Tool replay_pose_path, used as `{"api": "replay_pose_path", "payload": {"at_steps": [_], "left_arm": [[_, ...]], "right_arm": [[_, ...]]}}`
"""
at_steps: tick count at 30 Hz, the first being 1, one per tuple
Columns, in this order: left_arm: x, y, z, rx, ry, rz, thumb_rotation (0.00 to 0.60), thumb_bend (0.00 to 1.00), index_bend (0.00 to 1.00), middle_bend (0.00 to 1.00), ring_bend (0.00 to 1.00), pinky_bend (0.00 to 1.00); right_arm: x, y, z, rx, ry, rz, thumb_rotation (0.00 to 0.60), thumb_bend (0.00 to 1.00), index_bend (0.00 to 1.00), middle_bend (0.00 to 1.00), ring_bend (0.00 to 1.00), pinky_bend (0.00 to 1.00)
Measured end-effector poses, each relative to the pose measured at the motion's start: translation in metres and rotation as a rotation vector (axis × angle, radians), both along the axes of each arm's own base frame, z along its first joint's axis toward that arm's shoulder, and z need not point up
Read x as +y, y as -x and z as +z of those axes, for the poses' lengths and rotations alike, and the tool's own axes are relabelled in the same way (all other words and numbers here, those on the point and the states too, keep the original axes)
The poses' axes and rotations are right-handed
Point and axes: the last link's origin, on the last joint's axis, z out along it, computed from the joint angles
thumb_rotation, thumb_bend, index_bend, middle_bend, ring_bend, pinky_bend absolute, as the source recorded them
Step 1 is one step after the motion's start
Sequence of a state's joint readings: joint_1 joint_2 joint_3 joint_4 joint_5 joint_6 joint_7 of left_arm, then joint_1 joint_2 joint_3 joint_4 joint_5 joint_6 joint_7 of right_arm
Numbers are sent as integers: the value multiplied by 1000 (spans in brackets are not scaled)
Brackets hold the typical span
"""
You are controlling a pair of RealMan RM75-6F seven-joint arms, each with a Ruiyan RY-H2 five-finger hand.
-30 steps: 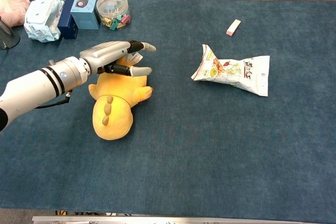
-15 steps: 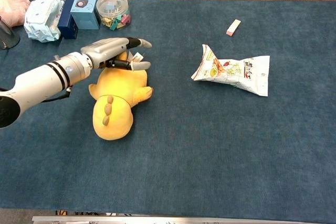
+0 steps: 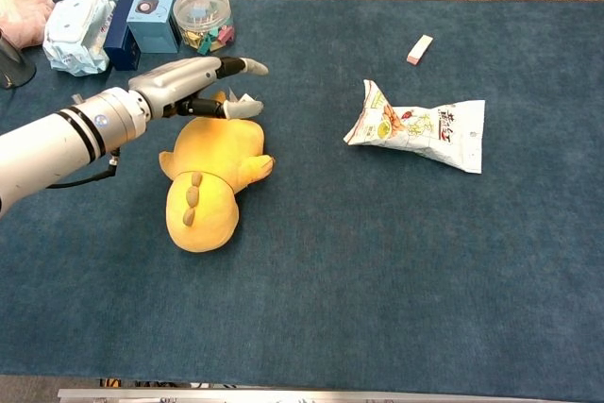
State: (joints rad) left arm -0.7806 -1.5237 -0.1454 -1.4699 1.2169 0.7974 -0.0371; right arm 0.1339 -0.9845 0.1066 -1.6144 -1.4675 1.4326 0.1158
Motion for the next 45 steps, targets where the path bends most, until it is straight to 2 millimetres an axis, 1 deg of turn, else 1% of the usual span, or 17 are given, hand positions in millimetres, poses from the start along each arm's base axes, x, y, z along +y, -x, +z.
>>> {"api": "replay_pose_path", "payload": {"at_steps": [4, 9, 14, 21, 30, 33, 37, 38, 40, 41, 43, 44, 45], "left_arm": [[-7, -6, -7, 11, 20, -27, 110, 10, 107, 103, 47, 0], [-2, -6, -15, 30, 22, -27, 112, 10, 106, 104, 47, 0], [8, -1, -21, 49, 4, -1, 112, 9, 106, 104, 47, 0], [16, 12, -21, 78, -11, 49, 113, 10, 106, 104, 47, 0], [10, 23, 3, 61, -50, 71, 111, 10, 107, 104, 47, 0], [5, 29, 18, 49, -97, 70, 112, 10, 106, 104, 47, 0], [-8, 41, 46, 17, -171, 97, 124, 10, 107, 104, 47, 0], [-11, 44, 52, 15, -187, 106, 155, 10, 107, 104, 48, 0], [-17, 51, 64, 11, -225, 126, 294, 10, 107, 104, 53, 0], [-20, 54, 68, 7, -241, 135, 327, 10, 107, 104, 55, 0], [-28, 61, 77, 0, -279, 157, 428, 10, 113, 104, 64, 0], [-32, 64, 81, -3, -296, 166, 465, 10, 117, 104, 68, 0], [-35, 67, 85, -5, -313, 174, 533, 10, 123, 107, 74, 0]], "right_arm": [[0, 0, -1, -1, -2, -1, 600, 176, 493, 517, 383, 407], [1, 1, 1, 1, 4, -5, 600, 176, 493, 517, 383, 407], [3, 3, 3, 1, 8, -12, 600, 177, 493, 517, 383, 407], [3, 3, 3, 0, 10, -9, 600, 177, 493, 517, 383, 407], [3, 2, 2, -3, 6, -6, 600, 176, 493, 517, 383, 407], [2, 4, 1, -4, 1, -10, 600, 177, 493, 517, 383, 407], [0, 4, -1, -4, -7, -13, 600, 176, 493, 517, 383, 407], [-1, 4, -2, -5, -10, -13, 600, 176, 493, 517, 383, 407], [-1, 5, -2, -5, -12, -14, 600, 177, 493, 517, 383, 407], [-2, 5, -3, -5, -14, -16, 600, 177, 493, 517, 383, 407], [-2, 6, -3, -5, -17, -20, 600, 176, 493, 517, 383, 407], [-3, 6, -4, -5, -20, -22, 600, 176, 493, 517, 383, 407], [-3, 6, -5, -5, -23, -24, 600, 176, 493, 517, 383, 407]]}}
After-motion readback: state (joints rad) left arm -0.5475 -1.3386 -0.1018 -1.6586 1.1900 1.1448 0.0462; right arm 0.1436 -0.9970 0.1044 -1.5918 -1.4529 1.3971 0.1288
